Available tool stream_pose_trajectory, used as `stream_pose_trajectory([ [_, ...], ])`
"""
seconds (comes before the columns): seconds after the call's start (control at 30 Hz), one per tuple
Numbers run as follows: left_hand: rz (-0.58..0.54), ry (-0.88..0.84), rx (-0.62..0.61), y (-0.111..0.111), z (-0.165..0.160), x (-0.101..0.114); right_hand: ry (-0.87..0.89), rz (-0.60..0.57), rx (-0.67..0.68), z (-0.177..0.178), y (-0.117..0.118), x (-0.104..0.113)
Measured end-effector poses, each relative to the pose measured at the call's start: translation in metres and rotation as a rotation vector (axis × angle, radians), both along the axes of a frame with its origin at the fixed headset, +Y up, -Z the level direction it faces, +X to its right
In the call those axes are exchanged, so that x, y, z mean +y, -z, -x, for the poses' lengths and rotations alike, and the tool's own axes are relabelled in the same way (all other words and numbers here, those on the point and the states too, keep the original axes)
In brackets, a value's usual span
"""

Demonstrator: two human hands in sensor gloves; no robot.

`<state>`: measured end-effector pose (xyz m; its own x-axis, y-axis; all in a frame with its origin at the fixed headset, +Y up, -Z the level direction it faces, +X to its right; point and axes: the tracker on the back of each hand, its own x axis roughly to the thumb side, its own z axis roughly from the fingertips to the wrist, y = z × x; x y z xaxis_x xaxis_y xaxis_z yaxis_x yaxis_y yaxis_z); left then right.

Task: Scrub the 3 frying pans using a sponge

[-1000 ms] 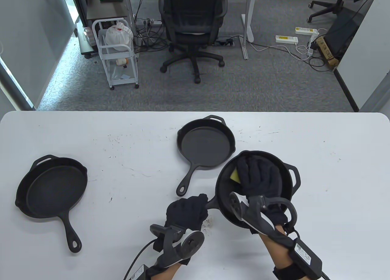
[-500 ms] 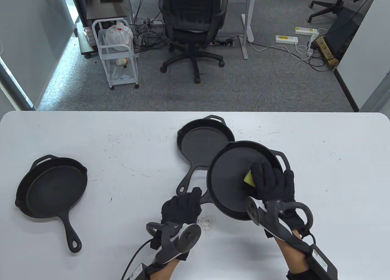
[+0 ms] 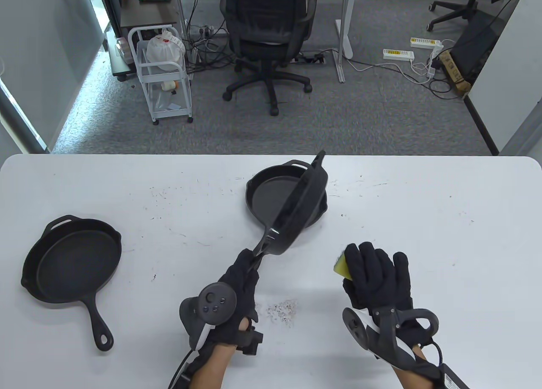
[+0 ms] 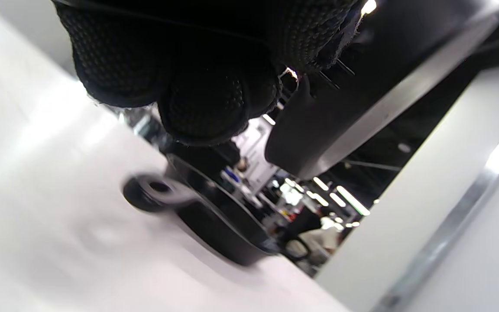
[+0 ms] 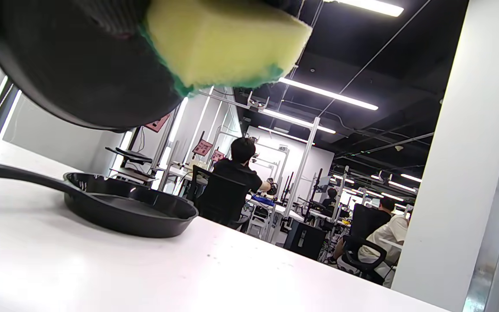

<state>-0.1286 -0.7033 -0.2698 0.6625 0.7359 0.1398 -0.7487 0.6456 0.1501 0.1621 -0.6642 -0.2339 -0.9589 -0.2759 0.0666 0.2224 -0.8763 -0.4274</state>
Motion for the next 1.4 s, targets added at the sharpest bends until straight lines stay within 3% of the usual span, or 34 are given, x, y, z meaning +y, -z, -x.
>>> stream_pose_trajectory([
  [0.17,0.122,-0.318,-0.138,0.006,0.003,-0.014,-0.016,0.016,0.020,0.006,0.000,-0.012],
  [0.37,0.200,-0.384,-0.287,0.012,-0.006,-0.023,-0.029,-0.010,0.065,0.021,0.001,-0.014],
  [0.57,0.220,-0.318,-0.364,0.010,-0.017,-0.022,-0.035,-0.106,0.140,0.044,-0.003,-0.012],
  [0.7,0.143,-0.096,-0.382,0.007,-0.029,-0.017,-0.041,-0.150,0.164,0.058,0.002,0.004],
  [0.8,0.120,0.032,-0.422,0.004,-0.034,-0.012,0.110,-0.139,0.176,0.051,0.016,0.026],
  [0.97,0.121,-0.048,-0.464,0.005,-0.033,-0.012,0.282,-0.080,0.021,0.007,0.050,0.056],
  [1.03,0.119,-0.082,-0.452,0.005,-0.030,-0.012,0.288,-0.057,-0.037,-0.011,0.054,0.053],
  [1.17,0.116,-0.136,-0.414,0.007,-0.025,-0.013,0.241,-0.004,-0.046,-0.029,0.043,0.022],
  [1.33,0.121,-0.160,-0.380,0.007,-0.022,-0.014,0.046,-0.039,0.093,0.000,0.009,-0.015],
  [1.4,0.132,-0.160,-0.389,0.007,-0.024,-0.015,-0.021,-0.082,0.153,0.019,-0.001,-0.019],
])
